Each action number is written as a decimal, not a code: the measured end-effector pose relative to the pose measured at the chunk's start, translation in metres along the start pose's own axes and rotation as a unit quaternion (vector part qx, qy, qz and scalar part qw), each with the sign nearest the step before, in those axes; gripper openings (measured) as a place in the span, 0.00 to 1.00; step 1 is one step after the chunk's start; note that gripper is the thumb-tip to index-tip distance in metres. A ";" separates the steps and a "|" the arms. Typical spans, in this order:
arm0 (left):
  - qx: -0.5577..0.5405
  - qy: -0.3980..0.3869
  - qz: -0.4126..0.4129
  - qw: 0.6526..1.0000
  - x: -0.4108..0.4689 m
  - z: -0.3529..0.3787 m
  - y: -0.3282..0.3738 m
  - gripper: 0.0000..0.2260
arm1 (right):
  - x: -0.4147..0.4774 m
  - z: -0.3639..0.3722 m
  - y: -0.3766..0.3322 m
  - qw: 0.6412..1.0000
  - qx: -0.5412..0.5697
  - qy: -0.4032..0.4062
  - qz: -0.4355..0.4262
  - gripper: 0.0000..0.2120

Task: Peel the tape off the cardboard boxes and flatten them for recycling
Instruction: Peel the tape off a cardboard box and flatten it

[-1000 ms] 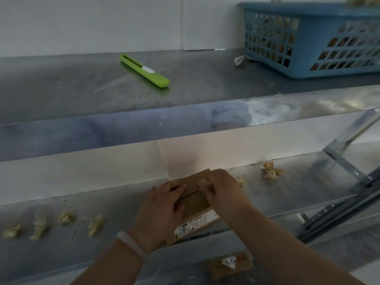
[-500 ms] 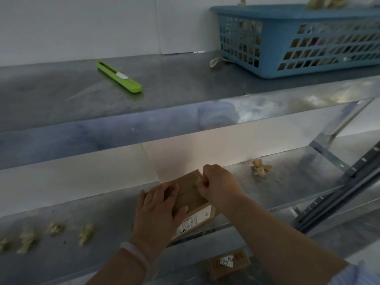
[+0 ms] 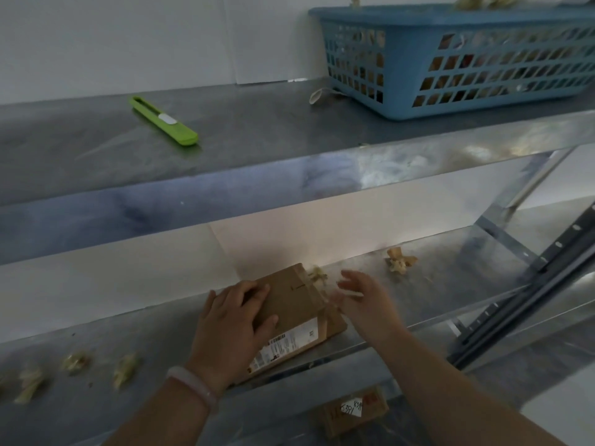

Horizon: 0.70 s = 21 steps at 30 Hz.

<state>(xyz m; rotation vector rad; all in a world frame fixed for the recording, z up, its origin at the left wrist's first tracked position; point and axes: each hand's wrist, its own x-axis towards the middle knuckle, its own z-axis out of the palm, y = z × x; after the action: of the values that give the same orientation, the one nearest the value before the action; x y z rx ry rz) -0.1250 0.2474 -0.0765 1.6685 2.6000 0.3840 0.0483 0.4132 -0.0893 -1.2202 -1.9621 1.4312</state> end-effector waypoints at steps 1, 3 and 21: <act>-0.004 0.000 -0.011 1.000 0.002 -0.001 0.003 0.26 | -0.006 0.002 0.003 0.999 -0.025 0.032 0.005 0.14; 0.002 -0.004 -0.033 0.999 0.006 -0.001 0.010 0.26 | -0.019 0.010 0.007 0.996 -0.063 0.060 -0.010 0.11; 0.074 0.028 -0.043 0.996 -0.001 0.005 0.025 0.28 | -0.013 0.027 -0.035 0.911 -0.390 0.013 -0.136 0.07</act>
<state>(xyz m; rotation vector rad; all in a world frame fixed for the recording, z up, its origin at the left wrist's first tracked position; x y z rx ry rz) -0.1017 0.2567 -0.0763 1.6025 2.7929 0.2434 0.0204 0.3846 -0.0655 -1.1608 -2.6614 0.4709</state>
